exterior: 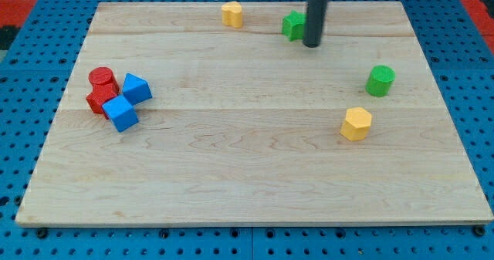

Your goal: Move your arms to the green circle

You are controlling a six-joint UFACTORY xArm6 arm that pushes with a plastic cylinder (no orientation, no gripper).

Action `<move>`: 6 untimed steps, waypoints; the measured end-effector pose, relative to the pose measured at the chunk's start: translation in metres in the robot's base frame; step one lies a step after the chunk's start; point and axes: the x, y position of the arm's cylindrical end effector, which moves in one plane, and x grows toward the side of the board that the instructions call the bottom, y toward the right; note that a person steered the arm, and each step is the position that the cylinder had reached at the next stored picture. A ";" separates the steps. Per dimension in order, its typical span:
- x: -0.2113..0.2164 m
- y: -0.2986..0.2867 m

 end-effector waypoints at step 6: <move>0.124 0.120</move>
